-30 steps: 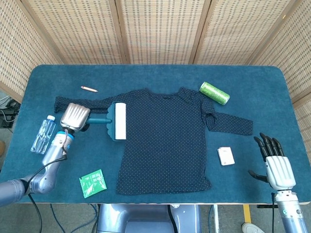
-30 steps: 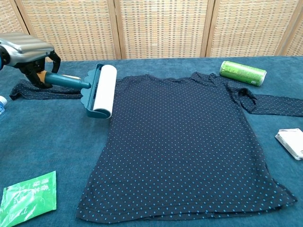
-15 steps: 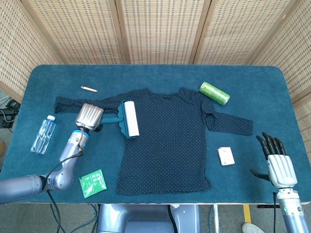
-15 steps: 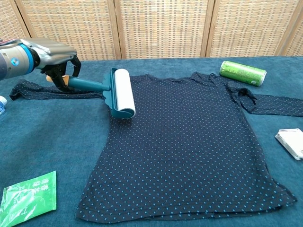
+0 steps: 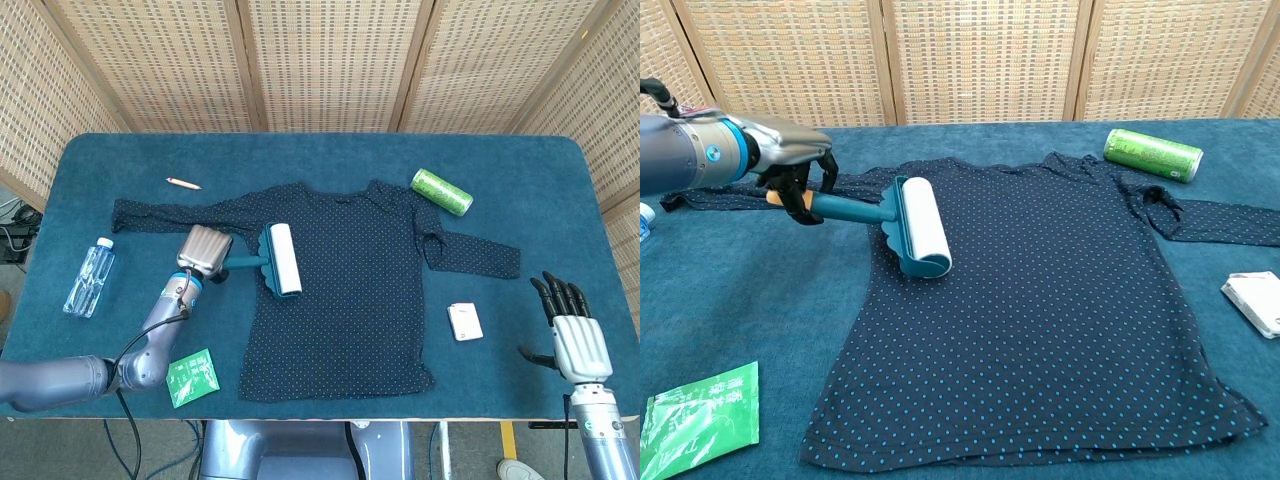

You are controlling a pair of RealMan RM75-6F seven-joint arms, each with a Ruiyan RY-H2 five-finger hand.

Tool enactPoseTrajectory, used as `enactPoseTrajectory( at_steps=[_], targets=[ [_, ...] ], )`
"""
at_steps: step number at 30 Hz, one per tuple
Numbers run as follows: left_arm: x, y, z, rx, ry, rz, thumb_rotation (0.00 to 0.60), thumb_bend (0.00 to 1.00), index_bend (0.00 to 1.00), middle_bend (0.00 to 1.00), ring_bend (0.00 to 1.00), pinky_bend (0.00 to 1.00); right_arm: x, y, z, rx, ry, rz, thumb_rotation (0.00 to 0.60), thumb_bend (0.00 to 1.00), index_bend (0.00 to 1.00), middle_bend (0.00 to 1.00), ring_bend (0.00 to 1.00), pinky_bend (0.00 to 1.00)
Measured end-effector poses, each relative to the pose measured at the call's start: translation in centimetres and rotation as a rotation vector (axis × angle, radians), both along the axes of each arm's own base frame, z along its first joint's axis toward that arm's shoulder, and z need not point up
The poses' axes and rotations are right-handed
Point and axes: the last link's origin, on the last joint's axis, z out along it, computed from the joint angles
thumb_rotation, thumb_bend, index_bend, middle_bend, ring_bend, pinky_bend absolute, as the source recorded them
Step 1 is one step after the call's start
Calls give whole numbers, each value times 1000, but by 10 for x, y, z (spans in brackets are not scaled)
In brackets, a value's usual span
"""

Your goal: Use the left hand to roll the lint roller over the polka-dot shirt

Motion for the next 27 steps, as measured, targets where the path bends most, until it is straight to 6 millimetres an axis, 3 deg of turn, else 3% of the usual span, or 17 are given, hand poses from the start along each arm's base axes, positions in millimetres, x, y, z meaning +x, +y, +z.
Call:
enactPoseTrajectory(
  at_steps=[11,27],
  targets=[
    [9,7,-16,-64,20,34,600,408,864,924,729,649,-3,-2,-2,8,-4,-13,600,20,0,0,0,0],
    [68,12,-44,-82,51,-28,600,414,864,924,729,649,-7,-5,-1,21,-34,-27,600,19,0,0,0,0]
  ],
)
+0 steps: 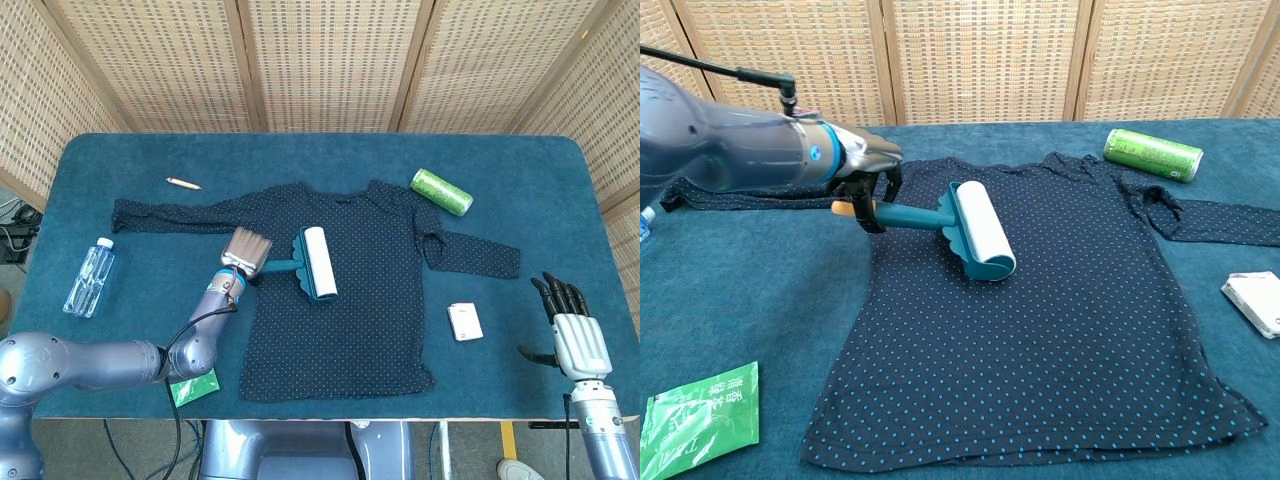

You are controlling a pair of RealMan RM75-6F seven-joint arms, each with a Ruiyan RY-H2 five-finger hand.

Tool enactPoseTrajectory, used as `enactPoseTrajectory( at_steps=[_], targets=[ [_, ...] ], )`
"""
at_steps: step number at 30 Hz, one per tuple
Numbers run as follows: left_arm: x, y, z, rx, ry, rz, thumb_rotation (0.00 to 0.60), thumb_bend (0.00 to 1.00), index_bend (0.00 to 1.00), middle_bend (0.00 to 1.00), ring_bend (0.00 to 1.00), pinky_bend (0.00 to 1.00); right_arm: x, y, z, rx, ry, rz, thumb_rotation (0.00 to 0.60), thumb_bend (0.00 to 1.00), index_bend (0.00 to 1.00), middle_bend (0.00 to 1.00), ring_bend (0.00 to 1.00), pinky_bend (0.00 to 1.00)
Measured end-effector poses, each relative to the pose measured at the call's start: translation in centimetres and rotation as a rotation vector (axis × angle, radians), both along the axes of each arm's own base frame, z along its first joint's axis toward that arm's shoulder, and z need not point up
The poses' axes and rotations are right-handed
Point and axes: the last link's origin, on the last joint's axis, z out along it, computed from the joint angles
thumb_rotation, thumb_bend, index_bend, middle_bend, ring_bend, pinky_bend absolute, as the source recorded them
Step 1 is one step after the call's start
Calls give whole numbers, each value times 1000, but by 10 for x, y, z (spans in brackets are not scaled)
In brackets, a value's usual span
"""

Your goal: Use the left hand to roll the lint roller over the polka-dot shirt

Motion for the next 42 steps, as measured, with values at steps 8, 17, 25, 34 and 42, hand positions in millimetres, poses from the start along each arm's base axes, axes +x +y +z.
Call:
enactPoseTrajectory(
  at_steps=[8,17,25,34,42],
  targets=[
    [28,3,-20,-3,22,-23,600,416,864,924,729,649,-2,-1,1,7,-18,-3,600,19,0,0,0,0],
    [54,3,-33,-7,31,-46,600,416,864,924,729,649,-4,-2,2,5,-29,-10,600,20,0,0,0,0],
    [36,3,-23,3,56,-34,600,416,864,923,729,649,-3,-1,3,-2,-27,-7,600,20,0,0,0,0],
    [-10,3,3,21,68,1,600,416,864,924,729,649,0,1,2,-1,-14,5,600,20,0,0,0,0],
    [-55,3,32,47,95,27,600,416,864,924,729,649,5,3,-1,3,-4,20,600,19,0,0,0,0]
  ],
)
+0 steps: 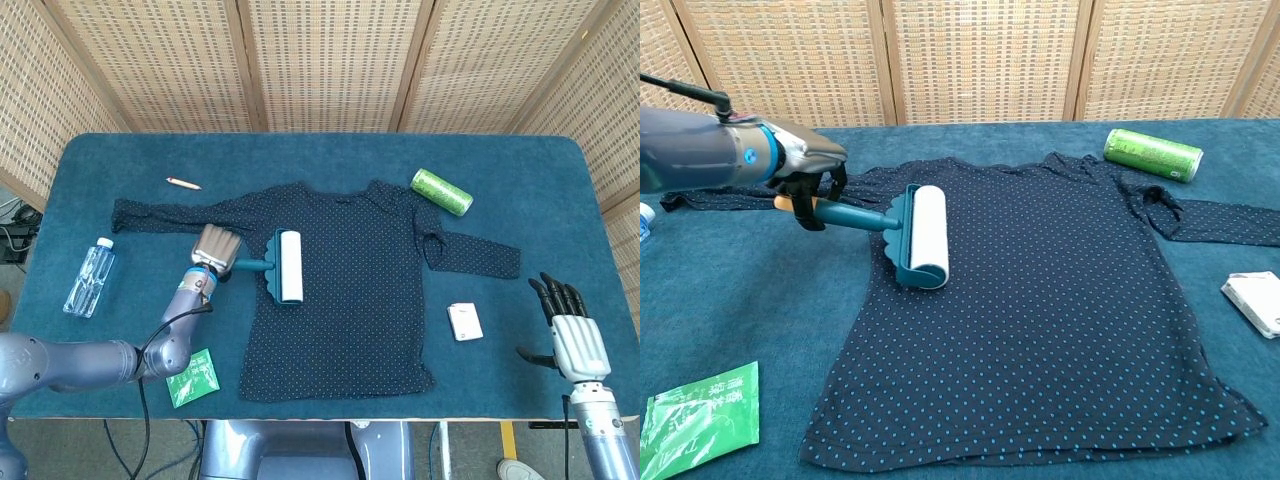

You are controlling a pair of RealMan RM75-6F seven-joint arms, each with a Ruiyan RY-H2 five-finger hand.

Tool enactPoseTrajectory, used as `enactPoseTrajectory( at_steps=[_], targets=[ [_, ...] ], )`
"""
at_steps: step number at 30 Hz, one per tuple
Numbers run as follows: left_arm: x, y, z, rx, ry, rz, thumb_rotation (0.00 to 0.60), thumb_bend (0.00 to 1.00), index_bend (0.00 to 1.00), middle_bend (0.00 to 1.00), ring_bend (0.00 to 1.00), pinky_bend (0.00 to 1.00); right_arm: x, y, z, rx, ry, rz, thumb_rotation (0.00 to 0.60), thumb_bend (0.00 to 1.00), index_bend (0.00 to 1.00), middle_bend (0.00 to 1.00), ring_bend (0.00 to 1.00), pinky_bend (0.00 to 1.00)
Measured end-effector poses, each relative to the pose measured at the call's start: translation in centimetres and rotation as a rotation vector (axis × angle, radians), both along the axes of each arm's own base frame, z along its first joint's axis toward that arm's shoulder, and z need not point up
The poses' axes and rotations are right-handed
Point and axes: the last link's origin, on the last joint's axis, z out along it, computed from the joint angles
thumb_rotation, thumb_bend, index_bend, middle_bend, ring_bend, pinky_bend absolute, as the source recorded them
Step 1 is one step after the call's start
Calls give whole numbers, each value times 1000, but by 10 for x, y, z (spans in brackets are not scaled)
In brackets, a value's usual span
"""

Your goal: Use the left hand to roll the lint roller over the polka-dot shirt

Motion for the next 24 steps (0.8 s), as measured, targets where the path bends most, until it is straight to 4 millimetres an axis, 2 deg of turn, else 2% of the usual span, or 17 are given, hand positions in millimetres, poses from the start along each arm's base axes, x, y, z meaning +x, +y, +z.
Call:
enactPoseTrajectory(
  at_steps=[10,17,24],
  targets=[
    [-19,-1,24,22,0,-1,600,416,864,924,729,649,2,1,-1,3,0,4,600,20,0,0,0,0],
    [-2,-4,5,-8,-4,-29,600,416,864,924,729,649,1,0,0,4,-9,2,600,20,0,0,0,0],
    [25,-2,-19,-26,-1,-54,600,416,864,924,729,649,-1,-1,1,2,-18,-2,600,20,0,0,0,0]
  ],
)
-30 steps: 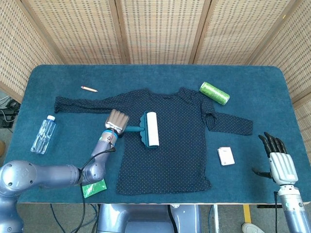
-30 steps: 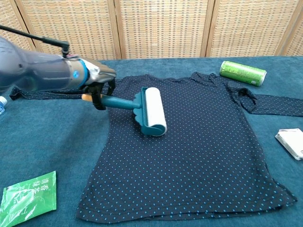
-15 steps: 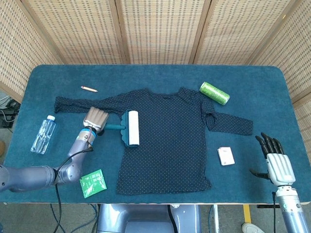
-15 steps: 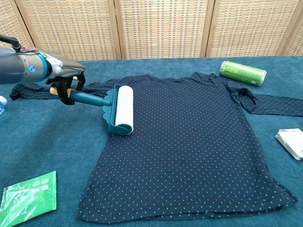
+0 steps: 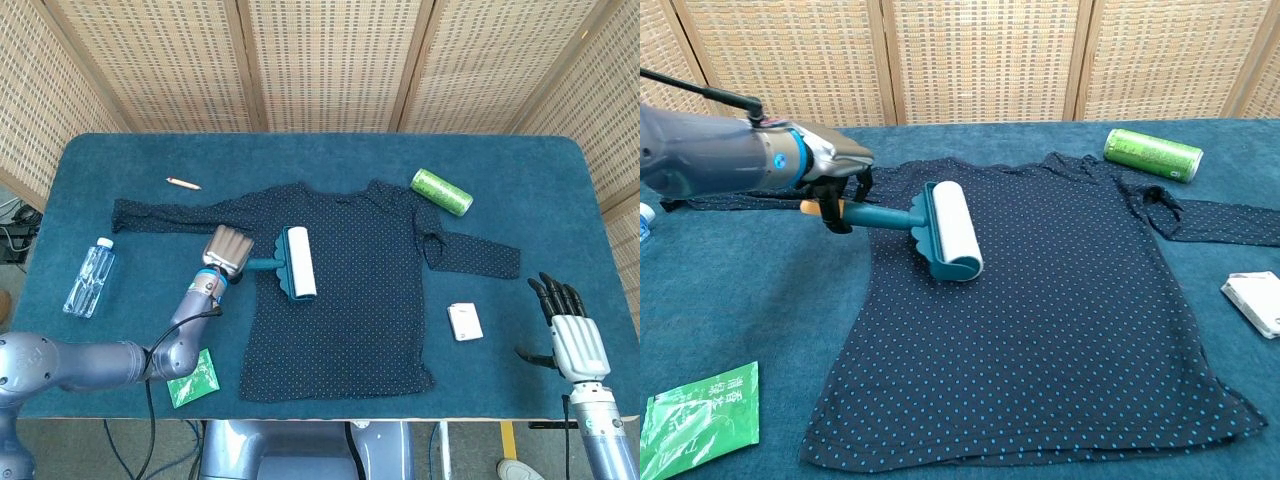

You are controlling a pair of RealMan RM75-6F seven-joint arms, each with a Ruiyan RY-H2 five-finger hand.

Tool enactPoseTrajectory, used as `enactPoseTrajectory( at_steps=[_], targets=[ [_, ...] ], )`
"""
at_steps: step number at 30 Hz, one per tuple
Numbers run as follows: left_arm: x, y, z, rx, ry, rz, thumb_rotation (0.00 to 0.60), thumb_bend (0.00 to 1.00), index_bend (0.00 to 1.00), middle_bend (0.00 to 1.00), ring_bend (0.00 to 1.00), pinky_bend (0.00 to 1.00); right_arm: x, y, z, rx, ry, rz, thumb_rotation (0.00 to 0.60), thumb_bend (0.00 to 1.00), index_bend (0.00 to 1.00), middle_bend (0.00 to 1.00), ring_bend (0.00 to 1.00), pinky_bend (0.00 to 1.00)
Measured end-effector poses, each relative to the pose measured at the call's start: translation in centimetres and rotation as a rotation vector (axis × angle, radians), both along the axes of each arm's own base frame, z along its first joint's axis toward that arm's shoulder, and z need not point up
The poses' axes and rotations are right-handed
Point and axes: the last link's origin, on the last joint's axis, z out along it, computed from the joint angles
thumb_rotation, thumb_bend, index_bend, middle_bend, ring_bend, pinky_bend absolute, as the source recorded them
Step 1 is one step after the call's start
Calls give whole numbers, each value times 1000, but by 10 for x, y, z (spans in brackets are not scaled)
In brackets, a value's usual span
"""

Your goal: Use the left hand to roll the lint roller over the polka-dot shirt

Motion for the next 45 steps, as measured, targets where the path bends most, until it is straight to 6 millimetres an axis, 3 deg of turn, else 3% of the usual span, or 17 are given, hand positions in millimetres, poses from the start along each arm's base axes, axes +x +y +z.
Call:
enactPoseTrajectory(
  at_steps=[15,23,32,45],
  targets=[
    [55,11,-39,0,-27,-3,600,416,864,924,729,649,-8,-4,4,-2,-18,-29,600,20,0,0,0,0],
    [61,12,-48,-6,-16,-5,600,416,864,924,729,649,-11,-5,5,-3,-20,-40,600,20,0,0,0,0],
    [36,16,-18,30,2,4,600,415,864,924,730,649,-5,-2,3,-4,-11,-17,600,20,0,0,0,0],
    [-50,12,37,84,65,95,600,409,864,924,729,646,11,7,-3,4,16,47,600,20,0,0,0,0]
  ],
)
